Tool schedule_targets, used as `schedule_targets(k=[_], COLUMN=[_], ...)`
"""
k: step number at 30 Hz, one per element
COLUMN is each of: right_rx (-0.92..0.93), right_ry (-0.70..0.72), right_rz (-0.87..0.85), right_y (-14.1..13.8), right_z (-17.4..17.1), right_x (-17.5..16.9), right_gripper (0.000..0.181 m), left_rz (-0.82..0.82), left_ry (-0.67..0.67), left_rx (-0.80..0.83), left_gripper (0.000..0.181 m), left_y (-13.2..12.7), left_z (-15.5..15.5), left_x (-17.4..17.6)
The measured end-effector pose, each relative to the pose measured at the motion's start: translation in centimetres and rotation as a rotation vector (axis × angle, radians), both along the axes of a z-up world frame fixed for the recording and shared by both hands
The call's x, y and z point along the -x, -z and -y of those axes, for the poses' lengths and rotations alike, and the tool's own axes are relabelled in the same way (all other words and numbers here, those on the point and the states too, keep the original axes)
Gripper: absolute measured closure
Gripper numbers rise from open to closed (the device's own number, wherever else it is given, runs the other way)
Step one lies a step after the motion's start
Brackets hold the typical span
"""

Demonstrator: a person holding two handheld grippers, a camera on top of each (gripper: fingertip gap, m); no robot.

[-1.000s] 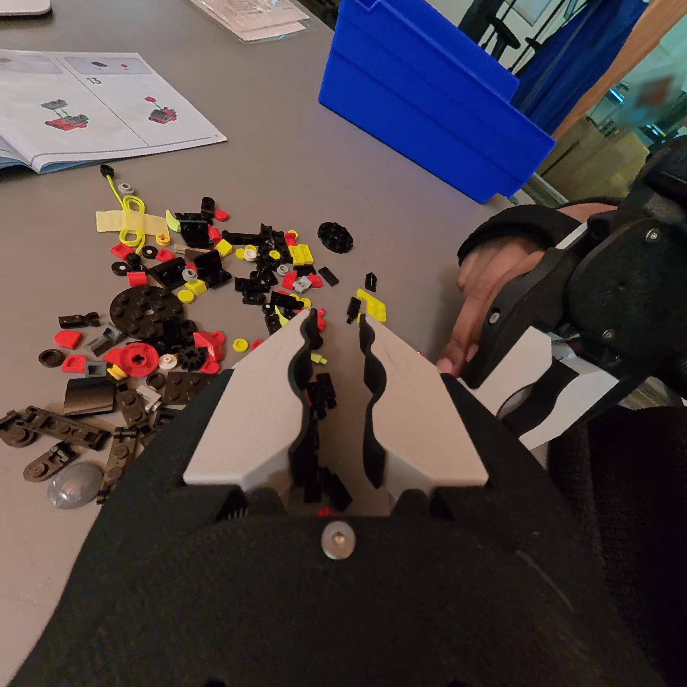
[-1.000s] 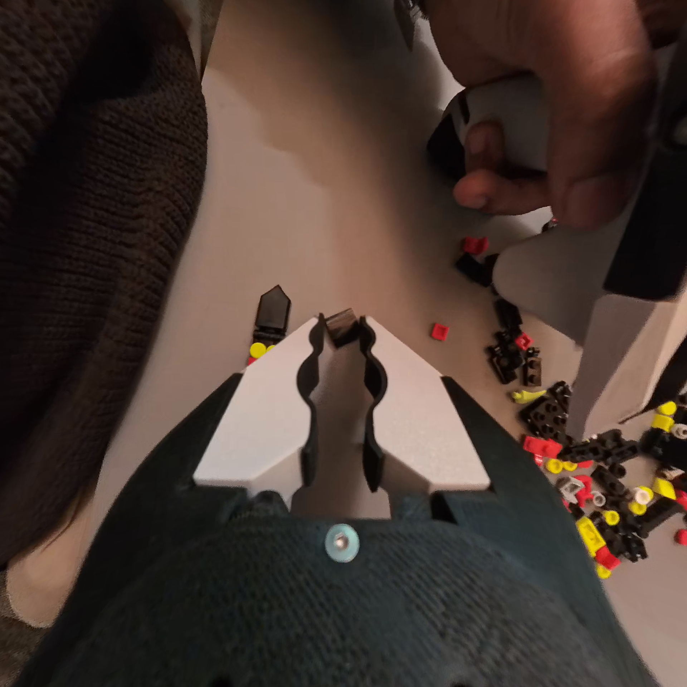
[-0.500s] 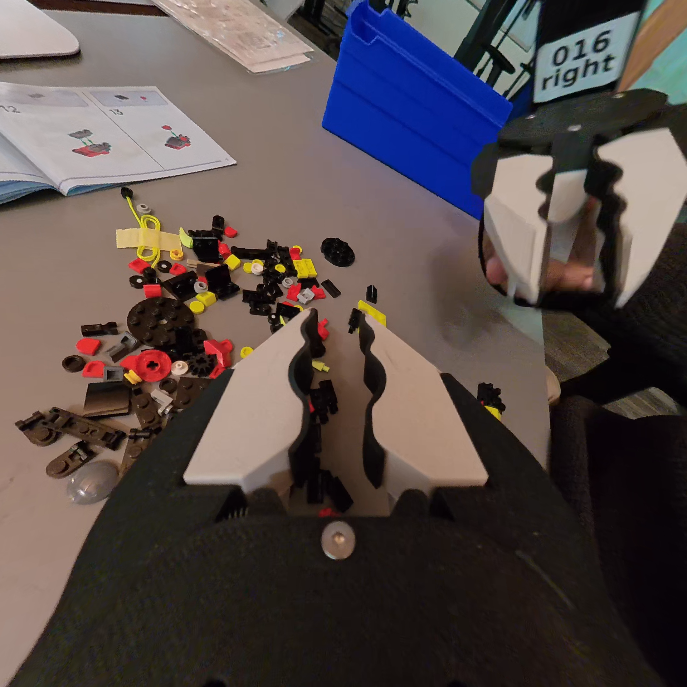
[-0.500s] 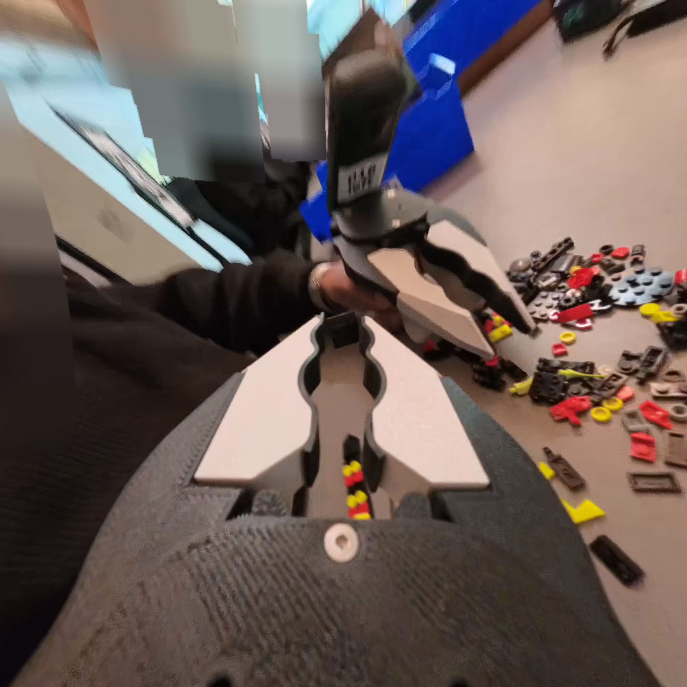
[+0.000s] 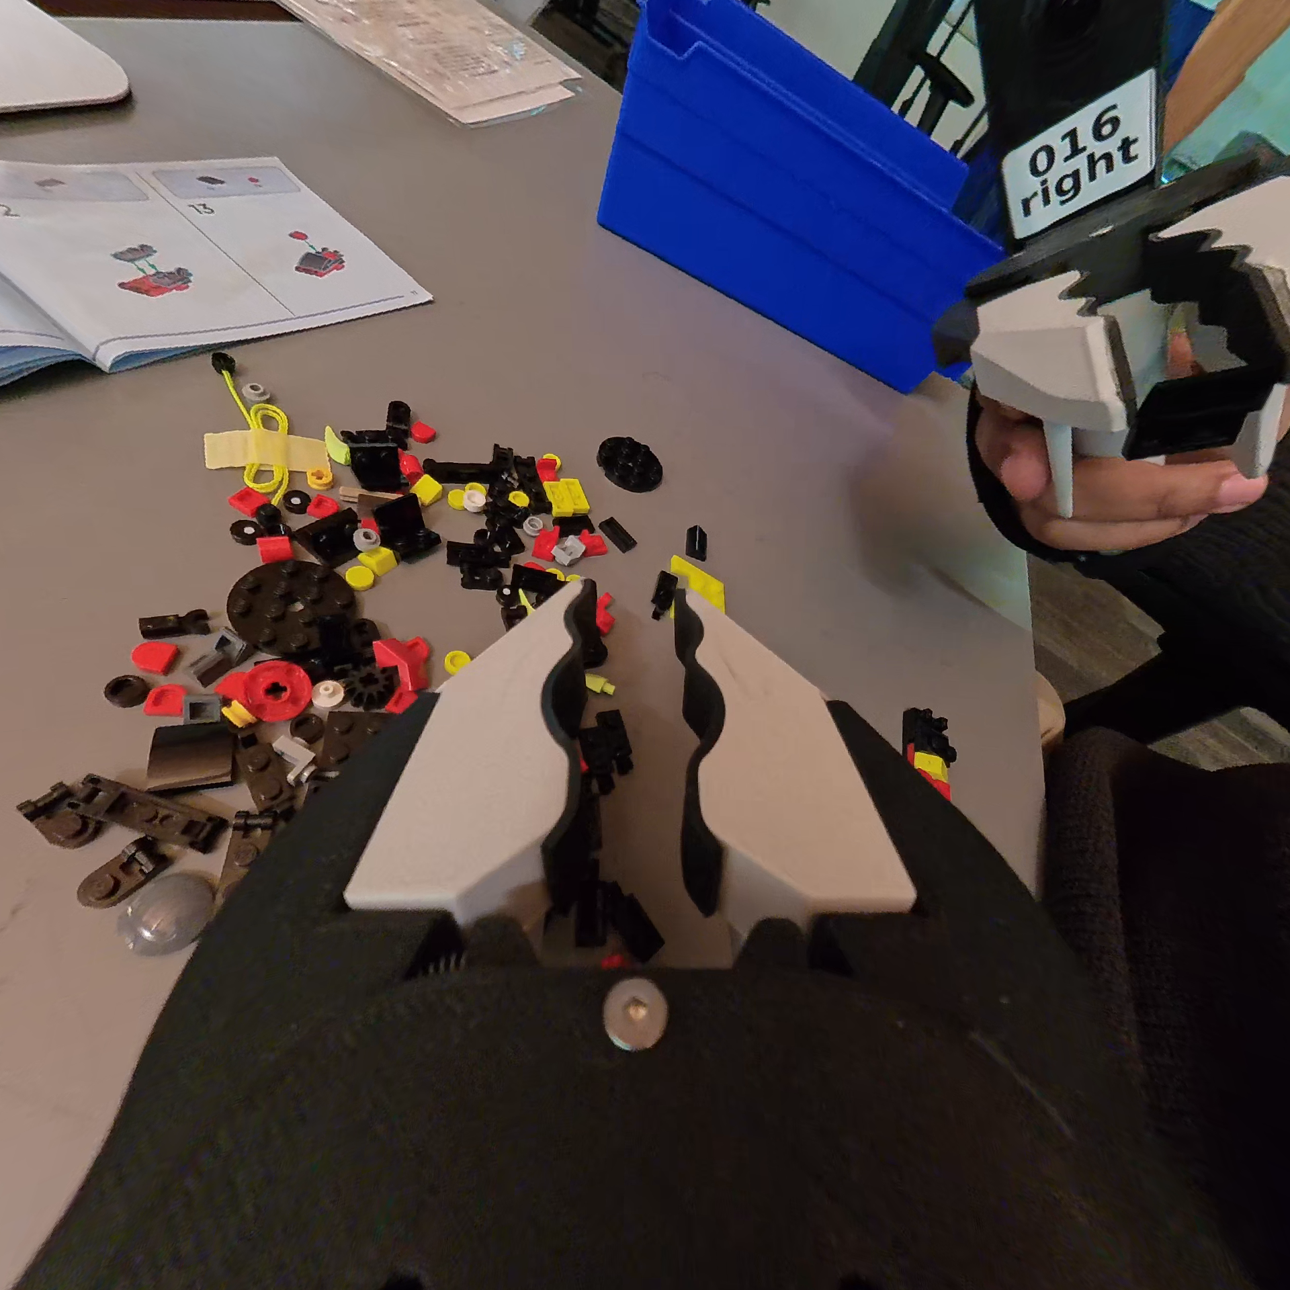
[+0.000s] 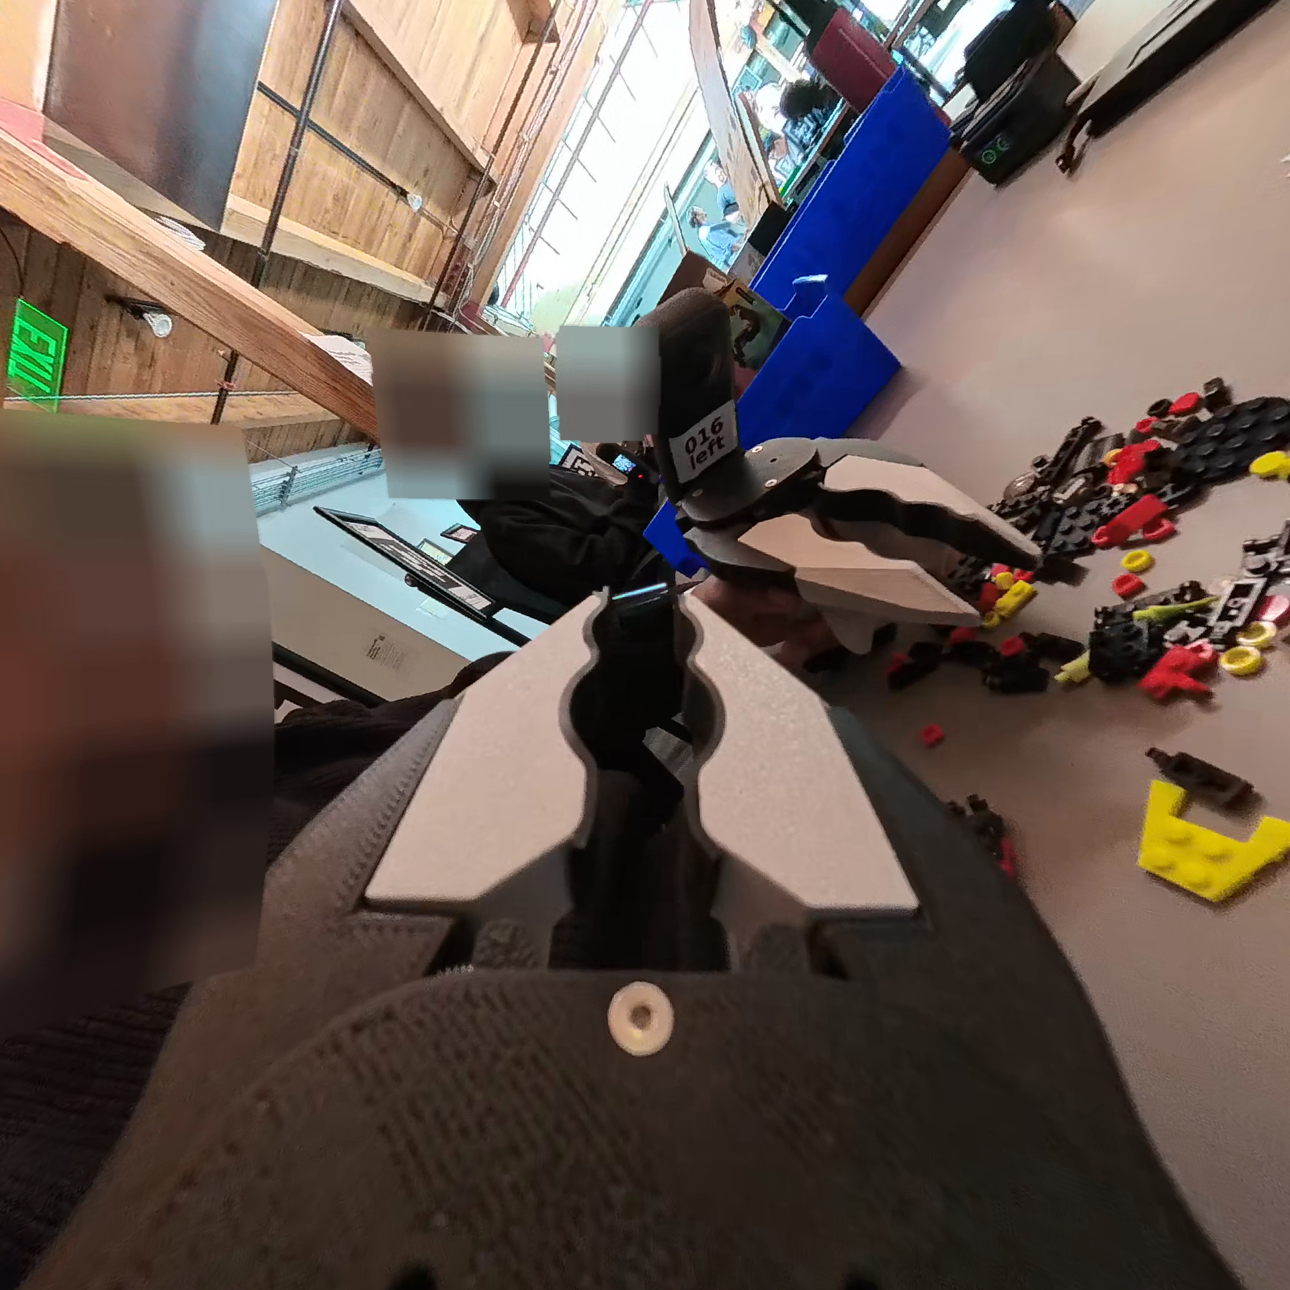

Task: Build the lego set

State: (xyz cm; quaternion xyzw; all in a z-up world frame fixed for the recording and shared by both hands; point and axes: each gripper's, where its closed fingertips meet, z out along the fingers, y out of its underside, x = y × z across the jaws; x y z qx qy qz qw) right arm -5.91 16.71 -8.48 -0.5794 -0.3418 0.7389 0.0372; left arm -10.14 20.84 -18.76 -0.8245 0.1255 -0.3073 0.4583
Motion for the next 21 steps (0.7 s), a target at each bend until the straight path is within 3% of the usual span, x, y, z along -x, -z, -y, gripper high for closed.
schedule_targets(k=[4,9,14,17,21], right_rx=[-0.005,-0.081,-0.532,-0.8,-0.96], right_ry=[0.042,0.16,0.214,0.235,0.206], right_rz=[0.037,0.242,0.516,0.625,0.724], right_y=[0.6,4.6,9.7,11.2,13.2], right_z=[-0.4,-2.1,-3.8,-4.8,-4.7], right_x=[-0.2,-0.7,-2.9,-4.2,-5.0], right_gripper=[0.166,0.165,0.165,0.165,0.165], left_rz=[-0.002,-0.011,-0.015,-0.018,-0.022], left_ry=[0.004,0.006,0.007,0.008,0.009], left_rx=[0.004,0.003,0.003,0.004,0.005], left_gripper=[0.161,0.161,0.161,0.161,0.161], left_y=[0.1,0.1,0.2,0.3,0.3], left_z=[0.0,0.1,0.1,0.1,0.1], left_x=[-0.1,-0.1,-0.1,-0.2,-0.2])
